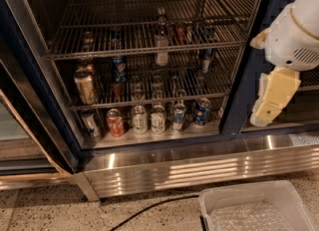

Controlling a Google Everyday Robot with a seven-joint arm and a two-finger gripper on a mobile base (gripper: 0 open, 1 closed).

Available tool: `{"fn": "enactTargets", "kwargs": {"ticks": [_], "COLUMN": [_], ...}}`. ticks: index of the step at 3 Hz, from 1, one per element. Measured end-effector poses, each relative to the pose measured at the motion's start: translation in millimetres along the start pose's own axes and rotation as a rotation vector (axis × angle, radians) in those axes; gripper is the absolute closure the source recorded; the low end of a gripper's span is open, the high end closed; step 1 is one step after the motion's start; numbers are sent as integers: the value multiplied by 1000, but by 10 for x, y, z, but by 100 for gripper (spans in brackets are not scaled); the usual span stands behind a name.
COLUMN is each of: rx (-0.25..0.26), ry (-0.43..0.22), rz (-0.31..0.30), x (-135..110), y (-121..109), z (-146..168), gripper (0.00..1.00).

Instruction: Pick coke can from middle shelf of fridge

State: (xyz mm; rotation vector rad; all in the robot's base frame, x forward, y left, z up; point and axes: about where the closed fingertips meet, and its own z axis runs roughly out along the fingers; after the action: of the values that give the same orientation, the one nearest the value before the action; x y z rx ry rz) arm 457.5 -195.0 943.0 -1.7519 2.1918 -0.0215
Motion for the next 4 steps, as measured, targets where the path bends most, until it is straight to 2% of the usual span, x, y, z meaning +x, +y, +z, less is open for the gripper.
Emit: {"fn": "enactTargets", "kwargs": {"ticks": [1, 3, 4], "rx": [-10, -37, -37], "ry": [-59, -102, -103], "rz": [-38, -65, -65], "x": [-131, -220, -219], "y": [-16, 20, 21], "z": [572, 1350, 1352], "gripper": [0, 0, 0]}}
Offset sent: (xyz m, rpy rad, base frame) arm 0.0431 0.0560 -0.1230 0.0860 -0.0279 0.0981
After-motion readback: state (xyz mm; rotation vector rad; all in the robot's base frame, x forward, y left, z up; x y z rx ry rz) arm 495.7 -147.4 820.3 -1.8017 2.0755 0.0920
